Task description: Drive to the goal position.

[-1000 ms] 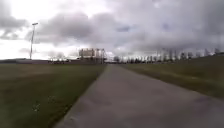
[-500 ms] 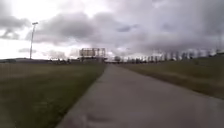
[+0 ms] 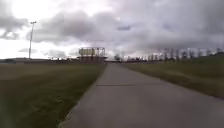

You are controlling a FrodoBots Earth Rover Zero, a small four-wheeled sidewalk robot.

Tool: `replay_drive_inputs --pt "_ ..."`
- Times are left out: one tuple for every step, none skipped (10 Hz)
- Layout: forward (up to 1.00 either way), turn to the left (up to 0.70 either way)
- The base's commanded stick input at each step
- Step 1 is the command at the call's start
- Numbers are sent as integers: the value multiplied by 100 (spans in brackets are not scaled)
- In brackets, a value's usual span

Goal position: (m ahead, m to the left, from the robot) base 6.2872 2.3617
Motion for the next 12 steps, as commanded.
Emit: replay_drive_inputs --pt "100 1" --pt "100 1" --pt "100 1" --pt "100 1" --pt "100 1" --pt "100 1" --pt "100 1" --pt "100 1" --pt "100 1" --pt "100 1" --pt "100 1" --pt "100 1"
